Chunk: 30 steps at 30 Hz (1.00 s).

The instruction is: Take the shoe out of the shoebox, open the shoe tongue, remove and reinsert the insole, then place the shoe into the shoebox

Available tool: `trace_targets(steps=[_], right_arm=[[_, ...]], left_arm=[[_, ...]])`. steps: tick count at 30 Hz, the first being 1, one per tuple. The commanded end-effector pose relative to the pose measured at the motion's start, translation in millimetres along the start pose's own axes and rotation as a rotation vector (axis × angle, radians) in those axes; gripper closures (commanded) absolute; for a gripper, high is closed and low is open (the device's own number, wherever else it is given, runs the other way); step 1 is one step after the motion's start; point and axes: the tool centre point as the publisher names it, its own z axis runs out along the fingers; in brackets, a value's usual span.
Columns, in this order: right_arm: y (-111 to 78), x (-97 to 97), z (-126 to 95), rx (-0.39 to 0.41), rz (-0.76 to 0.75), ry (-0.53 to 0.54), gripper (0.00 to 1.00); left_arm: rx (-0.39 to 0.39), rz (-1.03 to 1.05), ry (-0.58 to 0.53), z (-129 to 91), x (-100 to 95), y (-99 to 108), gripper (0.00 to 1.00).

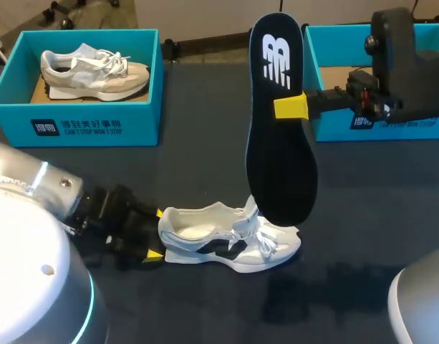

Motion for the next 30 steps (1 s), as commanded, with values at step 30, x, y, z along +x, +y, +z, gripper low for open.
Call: trace_targets(steps=[30], right_arm=[[3.4,-2.2,4,0.006,0.002,0.002,1.0]], left_arm=[[-0.625,-0.012,-0.014,-60,2.0,-39,0.0]])
